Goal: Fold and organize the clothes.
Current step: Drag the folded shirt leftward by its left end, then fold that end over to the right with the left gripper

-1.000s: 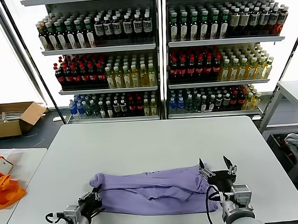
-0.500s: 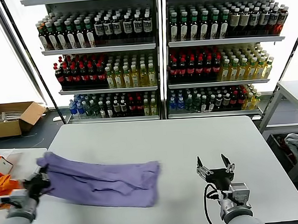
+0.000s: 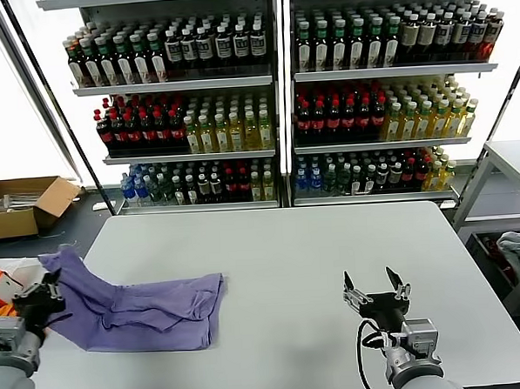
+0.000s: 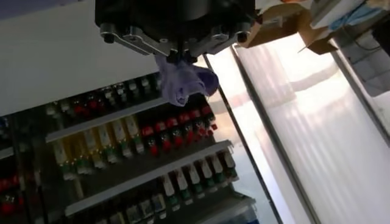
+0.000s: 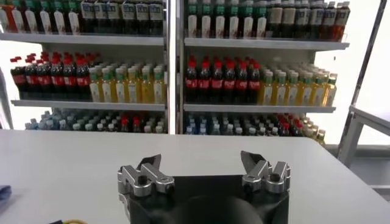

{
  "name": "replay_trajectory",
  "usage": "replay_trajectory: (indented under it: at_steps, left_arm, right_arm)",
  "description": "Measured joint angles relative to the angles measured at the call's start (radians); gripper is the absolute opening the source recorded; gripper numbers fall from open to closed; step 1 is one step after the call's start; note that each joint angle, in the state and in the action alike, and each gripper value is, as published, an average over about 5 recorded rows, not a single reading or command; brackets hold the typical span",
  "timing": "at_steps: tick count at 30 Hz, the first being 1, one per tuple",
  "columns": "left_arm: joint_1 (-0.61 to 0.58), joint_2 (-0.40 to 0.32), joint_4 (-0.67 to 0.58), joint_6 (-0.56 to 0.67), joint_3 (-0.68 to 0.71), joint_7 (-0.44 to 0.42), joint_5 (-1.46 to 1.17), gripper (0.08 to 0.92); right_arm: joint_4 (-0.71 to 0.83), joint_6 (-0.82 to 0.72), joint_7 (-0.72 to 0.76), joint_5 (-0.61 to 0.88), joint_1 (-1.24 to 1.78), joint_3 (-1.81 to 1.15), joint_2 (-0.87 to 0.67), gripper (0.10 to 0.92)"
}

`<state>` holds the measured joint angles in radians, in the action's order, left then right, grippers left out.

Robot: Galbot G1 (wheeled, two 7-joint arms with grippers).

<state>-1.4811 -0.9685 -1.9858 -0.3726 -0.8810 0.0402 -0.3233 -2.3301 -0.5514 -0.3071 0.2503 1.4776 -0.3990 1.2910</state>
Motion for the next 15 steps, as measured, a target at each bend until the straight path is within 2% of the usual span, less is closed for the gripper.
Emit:
replay_trajectory:
  at_steps: [15]
  left_arm:
    - [0.041,-0.142,-0.020,-0.057,0.228,0.004,-0.025,0.095]
  right_arm:
    - [-0.012,0.009,0.001,-0.021,0.028,0.016,0.022,0.823]
